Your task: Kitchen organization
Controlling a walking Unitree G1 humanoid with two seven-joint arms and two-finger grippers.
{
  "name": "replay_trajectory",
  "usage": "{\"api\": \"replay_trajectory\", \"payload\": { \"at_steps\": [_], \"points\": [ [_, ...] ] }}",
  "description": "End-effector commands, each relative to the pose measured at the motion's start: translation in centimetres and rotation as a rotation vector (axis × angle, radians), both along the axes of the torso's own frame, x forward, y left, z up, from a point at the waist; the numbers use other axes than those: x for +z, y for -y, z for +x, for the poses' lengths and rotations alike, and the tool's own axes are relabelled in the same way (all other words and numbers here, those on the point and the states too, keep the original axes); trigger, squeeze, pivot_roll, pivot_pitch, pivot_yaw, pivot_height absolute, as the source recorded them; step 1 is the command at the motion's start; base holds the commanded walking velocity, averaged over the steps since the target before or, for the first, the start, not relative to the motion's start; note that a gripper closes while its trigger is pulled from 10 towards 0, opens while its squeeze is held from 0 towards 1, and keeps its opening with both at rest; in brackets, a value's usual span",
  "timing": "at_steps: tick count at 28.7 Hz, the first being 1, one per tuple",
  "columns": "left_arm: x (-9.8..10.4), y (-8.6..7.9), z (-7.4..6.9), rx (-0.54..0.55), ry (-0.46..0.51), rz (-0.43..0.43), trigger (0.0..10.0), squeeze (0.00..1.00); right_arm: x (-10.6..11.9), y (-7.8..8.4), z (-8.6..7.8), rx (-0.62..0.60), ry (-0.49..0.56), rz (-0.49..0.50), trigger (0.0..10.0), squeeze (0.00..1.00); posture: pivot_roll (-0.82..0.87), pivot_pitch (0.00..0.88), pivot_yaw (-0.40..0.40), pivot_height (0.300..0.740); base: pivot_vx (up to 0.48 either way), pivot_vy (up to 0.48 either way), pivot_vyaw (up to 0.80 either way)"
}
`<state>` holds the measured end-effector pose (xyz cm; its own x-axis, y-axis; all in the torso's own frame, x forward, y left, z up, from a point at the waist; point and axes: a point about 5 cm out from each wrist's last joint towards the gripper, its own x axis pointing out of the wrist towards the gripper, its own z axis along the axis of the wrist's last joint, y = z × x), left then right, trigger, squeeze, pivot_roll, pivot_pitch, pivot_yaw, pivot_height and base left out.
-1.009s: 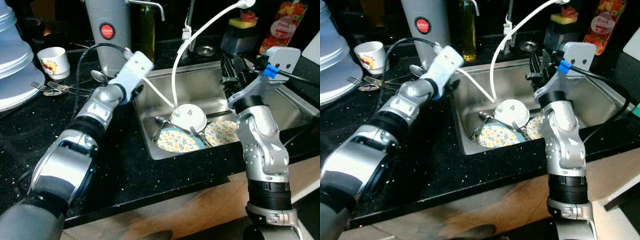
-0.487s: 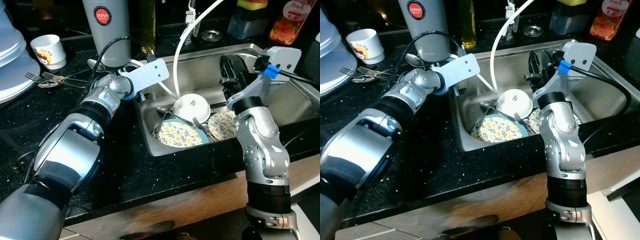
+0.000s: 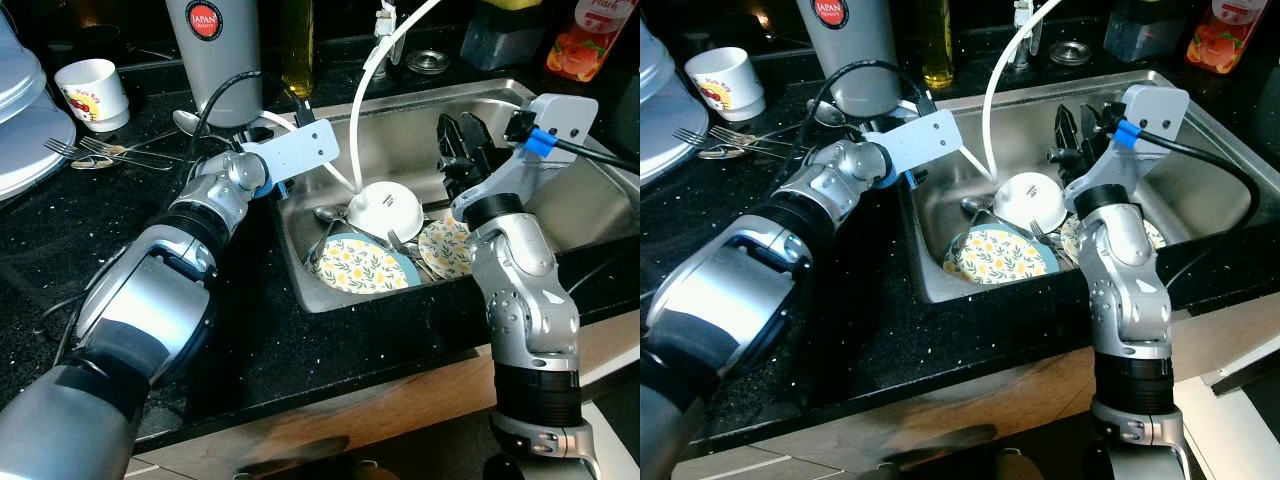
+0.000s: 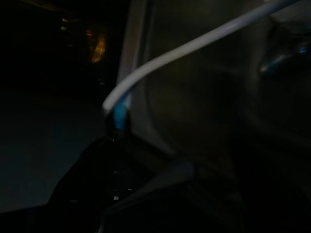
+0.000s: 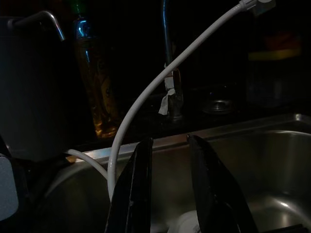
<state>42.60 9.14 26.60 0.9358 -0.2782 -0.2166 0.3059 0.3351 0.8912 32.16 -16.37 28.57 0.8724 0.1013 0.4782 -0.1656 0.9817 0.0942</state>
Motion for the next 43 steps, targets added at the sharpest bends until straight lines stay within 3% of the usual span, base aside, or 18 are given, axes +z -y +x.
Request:
{"api": "replay_trajectory", "payload": {
  "at_steps": [1,3,4,11,18,20,21,22,25,27,28,32,34,37,38,40,41,43],
  "points": [
    [-0.1,-1.0,0.2,0.045,0.017,0.040,4.2,0.00,0.2,-0.3,-0.3,0.014,0.004,-0.001,10.0,0.00,0.00,0.190,0.044,0.740,0.000,0.000,0.00],
    [-0.1,-1.1,0.2,0.050,0.023,0.040,4.2,0.00,0.2,-0.3,-0.3,0.014,0.003,0.000,10.0,0.00,0.00,0.186,0.041,0.740,0.000,0.000,0.00],
    [-0.4,-1.6,0.2,0.075,0.046,0.081,0.0,0.00,0.2,-0.4,-0.2,0.018,0.003,-0.002,10.0,0.00,0.00,0.179,0.037,0.740,0.000,0.000,0.00],
    [-0.7,-2.8,0.3,0.135,0.079,0.139,0.0,0.00,0.4,-0.5,0.2,0.031,0.009,-0.006,10.0,0.00,0.01,0.152,0.025,0.740,0.000,0.000,0.00],
    [1.1,-2.7,0.5,0.147,0.189,0.112,0.0,0.00,0.8,-0.4,0.5,0.038,0.019,-0.015,10.0,0.00,0.01,0.119,0.014,0.740,0.000,0.000,0.00],
    [2.6,-2.0,0.4,0.127,0.281,0.087,0.0,0.00,0.9,-0.3,0.6,0.037,0.024,-0.018,10.0,0.00,0.01,0.110,0.011,0.740,0.000,0.000,0.00],
    [3.8,-1.4,0.3,0.108,0.361,0.048,10.0,0.00,1.0,-0.3,0.6,0.036,0.027,-0.019,10.0,0.00,0.01,0.105,0.008,0.740,0.000,0.000,0.00],
    [3.8,-1.4,0.3,0.108,0.361,0.048,10.0,0.00,1.0,-0.3,0.6,0.036,0.027,-0.019,10.0,0.00,0.01,0.105,0.008,0.740,0.000,0.000,0.00],
    [6.2,0.3,-0.2,0.052,0.538,-0.074,10.0,0.00,1.2,-0.1,0.7,0.034,0.031,-0.021,10.0,0.00,0.01,0.095,-0.001,0.740,0.000,0.000,0.00],
    [6.5,0.7,-0.4,0.039,0.566,-0.110,10.0,0.00,1.2,-0.1,0.8,0.034,0.032,-0.022,10.0,0.00,0.01,0.095,-0.001,0.740,0.000,0.000,0.00],
    [7.1,2.3,-1.3,-0.009,0.659,-0.208,10.0,0.00,1.3,-0.1,0.9,0.038,0.035,-0.028,10.0,0.00,0.01,0.084,-0.012,0.740,0.000,0.000,0.00],
    [7.7,3.3,-2.2,-0.032,0.751,-0.282,10.0,0.00,1.4,-0.1,1.0,0.043,0.038,-0.032,10.0,0.00,0.01,0.079,-0.018,0.740,0.000,0.000,0.00],
    [7.5,4.6,-3.4,-0.061,0.790,-0.377,10.0,0.00,1.6,-0.1,1.1,0.047,0.044,-0.037,10.0,0.00,0.01,0.070,-0.020,0.740,0.000,0.000,0.00],
    [6.9,6.1,-4.6,-0.082,0.768,-0.528,10.0,0.00,1.6,0.0,1.2,0.048,0.046,-0.042,10.0,0.00,0.01,0.066,-0.023,0.740,0.000,0.000,0.00],
    [6.5,6.6,-5.1,-0.084,0.724,-0.626,10.0,0.00,1.7,0.0,1.2,0.048,0.047,-0.045,10.0,0.00,0.00,0.063,-0.025,0.740,0.000,0.000,0.00],
    [6.3,6.9,-5.5,-0.083,0.697,-0.694,10.0,0.00,1.7,0.0,1.3,0.048,0.048,-0.047,10.0,0.00,0.00,0.063,-0.025,0.740,0.000,0.000,0.00],
    [5.5,8.3,-6.8,-0.134,0.551,-0.900,10.0,0.00,1.7,0.1,1.3,0.048,0.049,-0.054,10.0,0.00,0.00,0.060,-0.027,0.740,0.000,0.000,0.00],
    [5.3,8.7,-7.2,-0.155,0.512,-0.944,10.0,0.00,1.7,0.1,1.4,0.047,0.049,-0.056,10.0,0.00,0.00,0.059,-0.028,0.740,0.000,0.000,0.00]
  ]
}}
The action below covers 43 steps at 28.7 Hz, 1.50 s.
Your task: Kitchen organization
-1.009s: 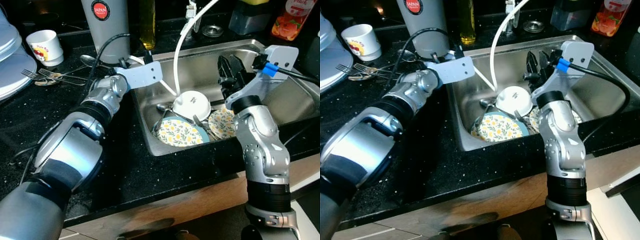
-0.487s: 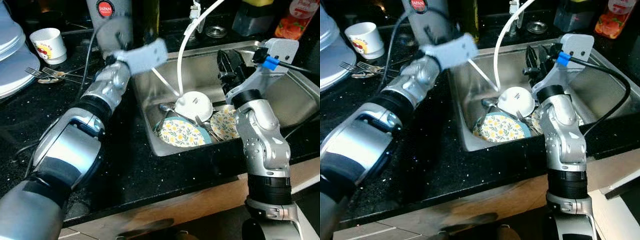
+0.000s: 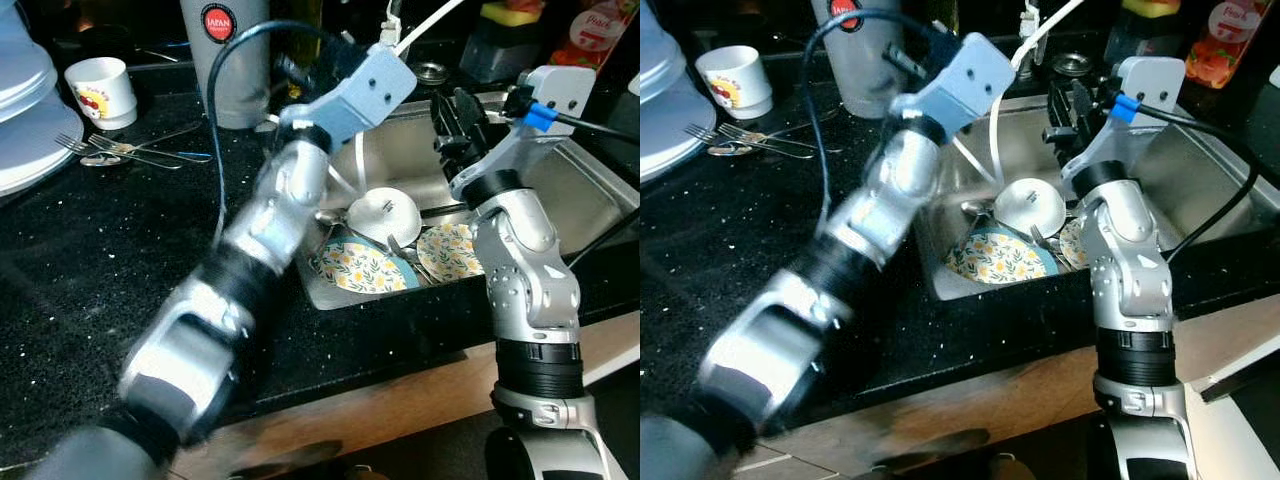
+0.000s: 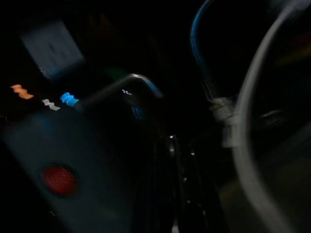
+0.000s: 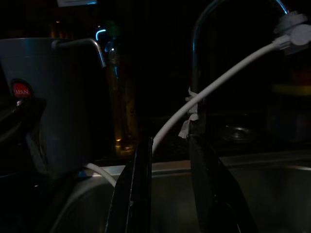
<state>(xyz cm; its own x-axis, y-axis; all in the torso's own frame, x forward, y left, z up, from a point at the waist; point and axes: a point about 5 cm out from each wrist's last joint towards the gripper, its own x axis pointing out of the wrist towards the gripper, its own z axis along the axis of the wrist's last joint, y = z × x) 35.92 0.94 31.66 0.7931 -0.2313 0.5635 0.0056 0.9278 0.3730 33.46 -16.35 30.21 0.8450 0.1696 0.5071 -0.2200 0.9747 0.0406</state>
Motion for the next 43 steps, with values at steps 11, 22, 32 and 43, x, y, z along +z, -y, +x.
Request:
{"api": "replay_trajectory", "payload": {
  "at_steps": [11,22,32,43],
  "points": [
    [-0.9,-2.0,-0.2,-0.435,-0.316,-0.356,10.0,1.00,0.0,0.8,0.2,-0.030,0.013,-0.007,10.0,0.00,0.00,0.032,-0.026,0.740,0.000,0.000,0.00],
    [-1.1,-12.0,1.1,-0.195,-0.312,-0.293,10.0,0.00,-0.3,0.9,0.3,-0.036,0.016,0.007,10.0,0.00,0.01,0.004,-0.021,0.740,0.000,0.000,0.00],
    [-6.8,-22.3,1.7,0.404,-0.623,-0.871,10.0,1.00,0.1,1.2,-0.3,-0.038,0.032,-0.007,10.0,0.00,0.01,0.008,-0.032,0.740,0.000,0.000,0.00],
    [-7.7,-22.0,2.2,0.395,-0.732,-1.184,10.0,0.00,-0.3,0.2,-0.2,0.007,0.023,0.000,10.0,0.00,0.05,0.036,-0.045,0.740,0.000,0.000,0.00]
  ]
}}
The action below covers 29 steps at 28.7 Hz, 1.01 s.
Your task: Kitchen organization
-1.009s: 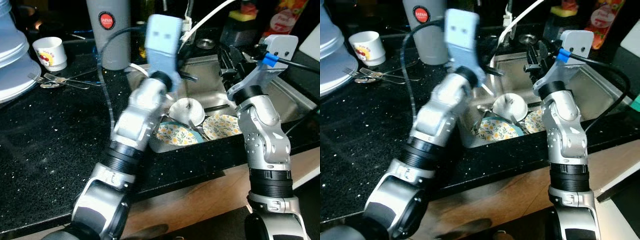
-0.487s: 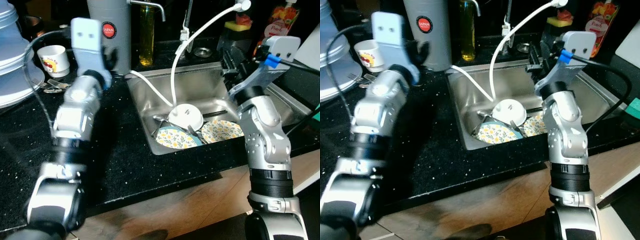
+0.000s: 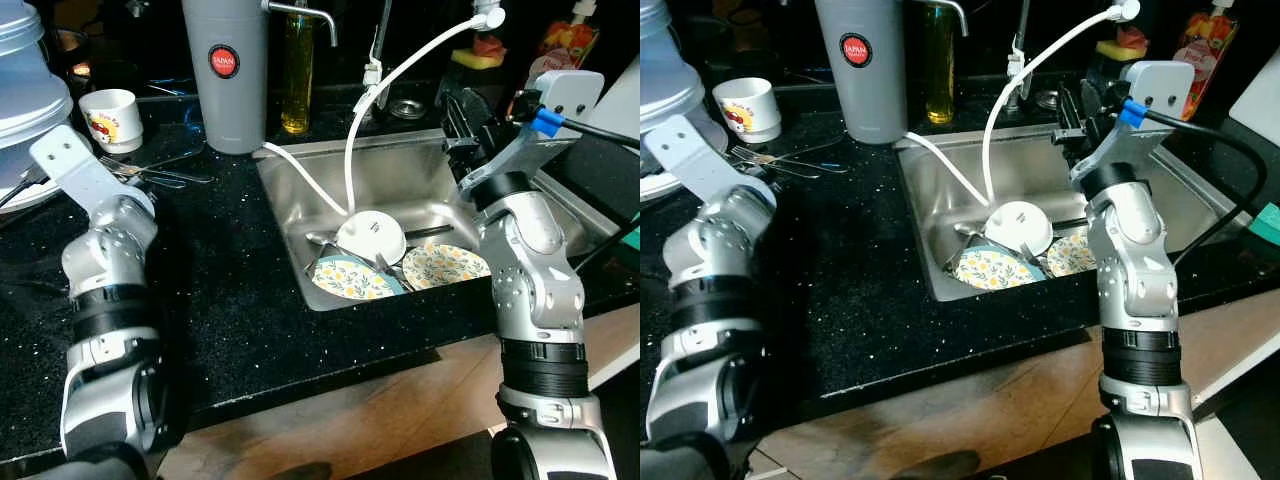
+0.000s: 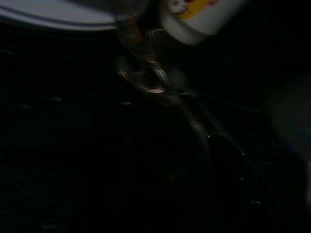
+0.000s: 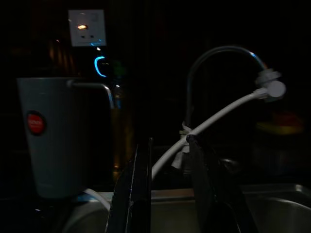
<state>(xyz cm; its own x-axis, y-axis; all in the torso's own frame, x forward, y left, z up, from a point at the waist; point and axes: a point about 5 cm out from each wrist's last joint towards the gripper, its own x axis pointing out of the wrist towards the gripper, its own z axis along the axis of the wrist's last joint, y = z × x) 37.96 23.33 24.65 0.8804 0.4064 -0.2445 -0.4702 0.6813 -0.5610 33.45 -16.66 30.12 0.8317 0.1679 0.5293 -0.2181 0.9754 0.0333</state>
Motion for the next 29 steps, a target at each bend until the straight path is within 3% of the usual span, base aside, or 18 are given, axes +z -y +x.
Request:
{"api": "replay_trajectory", "payload": {
  "at_steps": [1,8,13,23,29],
  "points": [
    [-0.9,0.5,0.4,-0.026,-0.047,-0.075,10.0,0.00,-0.3,-0.2,0.0,0.013,-0.012,0.003,10.0,0.00,0.05,0.050,-0.048,0.740,0.000,0.000,0.00],
    [-1.0,0.2,1.9,-0.007,-0.076,-0.220,10.0,0.00,1.0,-1.1,-0.7,0.041,0.027,-0.054,10.0,0.00,0.02,0.104,-0.039,0.740,0.000,0.000,0.00],
    [-0.7,-1.3,2.1,0.036,-0.072,-0.233,10.0,0.00,0.8,-1.4,-1.3,0.086,-0.001,-0.081,10.0,0.00,-0.02,0.202,-0.045,0.740,0.000,0.000,0.00],
    [-0.2,-1.9,2.7,-0.016,-0.041,-0.259,10.0,0.00,-0.1,-1.2,-2.6,0.122,-0.069,-0.043,10.0,0.00,-0.04,0.307,-0.020,0.740,0.000,0.000,0.00],
    [0.7,-2.1,2.9,-0.046,-0.015,-0.261,10.0,0.00,0.1,-0.4,-4.4,0.081,-0.078,-0.053,10.0,0.00,-0.09,0.357,0.001,0.740,0.000,0.000,0.00]
  ]
}}
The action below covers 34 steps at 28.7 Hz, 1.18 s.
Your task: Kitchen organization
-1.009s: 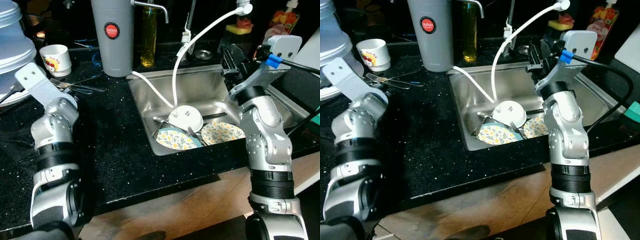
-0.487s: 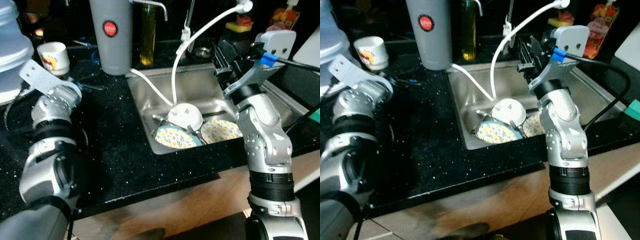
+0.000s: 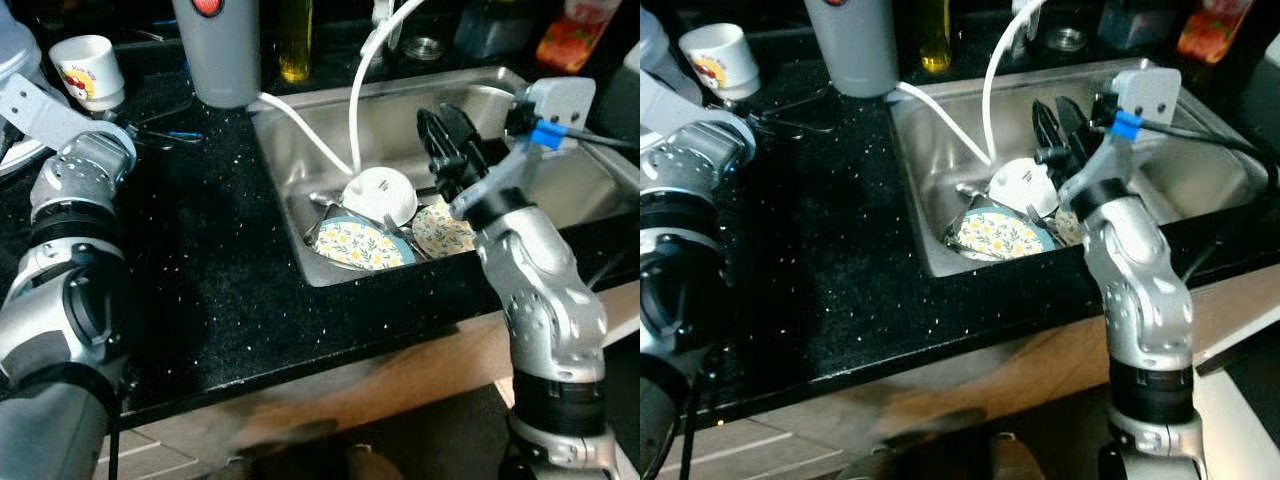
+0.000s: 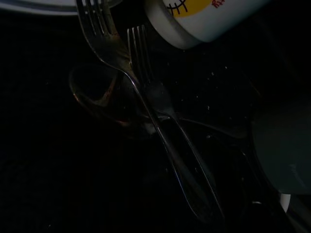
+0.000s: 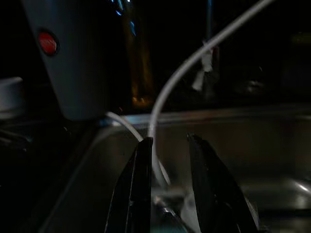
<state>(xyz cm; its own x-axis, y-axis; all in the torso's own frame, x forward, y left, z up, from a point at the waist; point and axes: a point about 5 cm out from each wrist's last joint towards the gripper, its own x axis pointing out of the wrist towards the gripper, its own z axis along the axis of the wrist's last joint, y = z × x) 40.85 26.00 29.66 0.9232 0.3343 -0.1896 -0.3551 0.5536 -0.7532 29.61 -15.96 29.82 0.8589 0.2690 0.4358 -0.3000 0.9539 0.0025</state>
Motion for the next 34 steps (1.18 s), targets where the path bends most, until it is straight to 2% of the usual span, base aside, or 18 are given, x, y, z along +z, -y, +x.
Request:
{"api": "replay_trajectory", "payload": {
  "at_steps": [1,8,9,10,11,12,16,19,20,21,23,25,27,30,31,32,33,34],
  "points": [
    [-4.2,0.5,0.0,-0.046,-0.152,-0.065,10.0,0.00,0.5,0.5,-1.1,-0.015,0.013,0.001,10.0,0.00,-0.09,0.357,0.001,0.740,0.000,0.000,0.00],
    [-4.5,0.9,0.2,-0.069,-0.124,-0.131,10.0,0.00,0.7,2.0,-2.9,-0.080,-0.017,-0.024,10.0,0.00,-0.16,0.385,0.001,0.740,0.000,0.000,0.00],
    [-4.7,0.8,0.2,-0.062,-0.125,-0.137,8.7,0.00,0.7,2.1,-3.1,-0.087,-0.020,-0.028,10.0,0.00,-0.16,0.385,0.002,0.740,0.000,0.000,0.00],
    [-4.7,0.8,0.2,-0.062,-0.125,-0.137,8.7,0.00,0.7,2.1,-3.1,-0.087,-0.020,-0.028,10.0,0.00,-0.16,0.385,0.002,0.740,0.000,0.000,0.00],
    [-4.8,0.8,0.2,-0.062,-0.115,-0.148,1.2,0.00,0.7,2.2,-3.2,-0.093,-0.023,-0.031,10.0,0.00,-0.17,0.380,0.004,0.740,0.000,0.000,0.00],
    [-4.8,0.6,0.2,-0.060,-0.099,-0.145,0.0,0.00,0.7,2.4,-3.3,-0.103,-0.030,-0.034,10.0,0.00,-0.16,0.368,0.007,0.740,0.000,0.000,0.00],
    [-4.6,0.1,0.1,-0.056,-0.077,-0.122,0.0,0.00,0.8,2.5,-3.2,-0.115,-0.034,-0.030,10.0,0.00,-0.15,0.340,0.011,0.740,0.000,0.000,0.00],
    [-3.2,-0.4,0.2,-0.057,-0.030,-0.005,0.0,0.00,0.9,2.6,-2.7,-0.118,-0.024,-0.020,10.0,0.00,-0.13,0.293,0.015,0.740,0.000,0.000,0.00],
    [-3.2,-0.4,0.2,-0.057,-0.030,-0.005,0.0,0.00,0.9,2.6,-2.7,-0.118,-0.024,-0.020,10.0,0.00,-0.13,0.293,0.015,0.740,0.000,0.000,0.00],
    [-1.0,-0.9,0.2,-0.020,0.038,0.130,10.0,0.00,1.2,2.6,-2.4,-0.119,-0.006,-0.013,10.0,0.00,-0.11,0.249,0.020,0.740,0.000,0.000,0.00],
    [0.8,-1.1,0.1,0.012,0.101,0.215,10.0,0.00,1.4,2.6,-2.1,-0.120,0.008,-0.006,10.0,0.00,-0.11,0.225,0.021,0.740,0.000,0.000,0.00],
    [1.2,-1.1,0.1,0.018,0.118,0.229,10.0,0.00,1.5,2.6,-1.9,-0.120,0.010,-0.004,10.0,0.00,-0.11,0.225,0.021,0.740,0.000,0.000,0.00],
    [3.5,-0.7,0.0,0.016,0.222,0.301,10.0,0.00,1.7,2.5,-1.8,-0.118,0.024,0.000,10.0,0.00,-0.10,0.196,0.023,0.740,0.000,0.000,0.00],
    [7.2,0.9,-0.4,-0.032,0.395,0.472,10.0,0.00,2.0,2.5,-1.4,-0.118,0.050,0.008,10.0,0.00,-0.08,0.130,0.024,0.740,0.000,0.000,0.00],
    [7.2,0.9,-0.4,-0.032,0.395,0.472,10.0,0.00,2.0,2.5,-1.4,-0.118,0.050,0.008,10.0,0.00,-0.08,0.130,0.024,0.740,0.000,0.000,0.00],
    [8.4,1.6,-0.8,-0.041,0.460,0.546,10.0,0.00,2.1,2.6,-1.2,-0.119,0.059,0.013,10.0,0.00,-0.07,0.103,0.026,0.740,0.000,0.000,0.00],
    [9.6,3.1,-1.4,-0.078,0.555,0.681,10.0,0.00,2.2,2.5,-0.8,-0.122,0.074,0.015,10.0,0.00,-0.06,0.069,0.025,0.740,0.000,0.000,0.00],
    [9.6,3.1,-1.4,-0.078,0.555,0.681,10.0,0.00,2.2,2.5,-0.8,-0.122,0.074,0.015,10.0,0.00,-0.06,0.069,0.025,0.740,0.000,0.000,0.00]
  ]
}}
